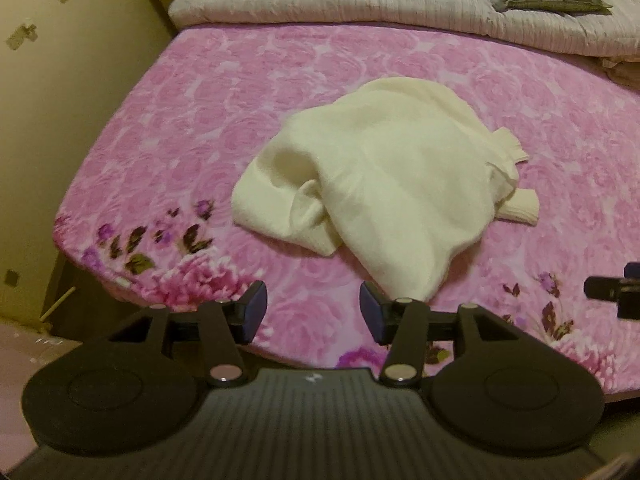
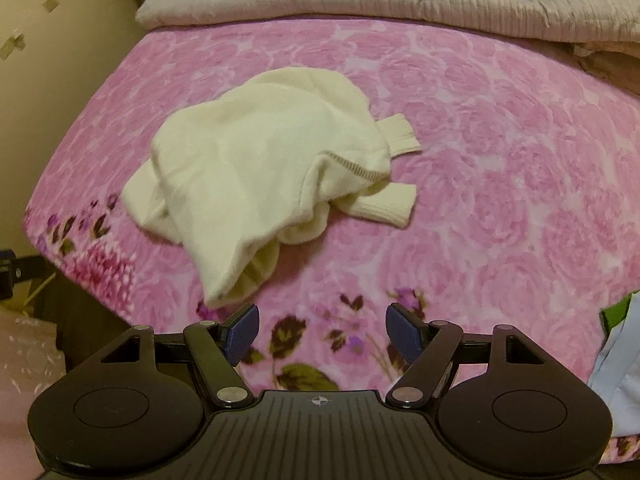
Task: Fold clothes
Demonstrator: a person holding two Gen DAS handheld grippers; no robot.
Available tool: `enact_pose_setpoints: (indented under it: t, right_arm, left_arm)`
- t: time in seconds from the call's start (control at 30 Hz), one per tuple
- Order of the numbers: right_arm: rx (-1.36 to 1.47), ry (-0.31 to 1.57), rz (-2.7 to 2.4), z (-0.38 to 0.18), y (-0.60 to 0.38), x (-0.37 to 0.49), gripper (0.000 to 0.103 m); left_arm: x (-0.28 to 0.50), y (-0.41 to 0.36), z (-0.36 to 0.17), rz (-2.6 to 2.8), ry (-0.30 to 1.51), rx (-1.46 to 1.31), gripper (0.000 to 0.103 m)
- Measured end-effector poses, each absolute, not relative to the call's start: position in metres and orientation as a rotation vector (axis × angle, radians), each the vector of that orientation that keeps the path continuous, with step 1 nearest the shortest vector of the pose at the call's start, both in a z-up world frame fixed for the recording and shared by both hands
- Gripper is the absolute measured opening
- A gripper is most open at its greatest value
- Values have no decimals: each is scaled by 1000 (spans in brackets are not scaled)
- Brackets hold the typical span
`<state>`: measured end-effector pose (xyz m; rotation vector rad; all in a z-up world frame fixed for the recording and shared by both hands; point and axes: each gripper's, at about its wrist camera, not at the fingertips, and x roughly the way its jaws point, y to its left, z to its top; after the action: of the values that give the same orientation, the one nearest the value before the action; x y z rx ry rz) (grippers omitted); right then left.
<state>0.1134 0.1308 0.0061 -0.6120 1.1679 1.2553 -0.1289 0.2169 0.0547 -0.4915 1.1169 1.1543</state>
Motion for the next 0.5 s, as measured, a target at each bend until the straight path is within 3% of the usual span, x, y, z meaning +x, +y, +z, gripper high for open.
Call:
enact_pose_setpoints:
  t: [0.27,0.5]
  right_arm:
    - [-513,1211,1164,1,153,121,74]
    - [-450,1271,1009,-14,127,145,74]
  left_arm:
    - [-141,264,14,1026,1171,-492,50]
    - [-102,261,-27,844,1205,-404,58]
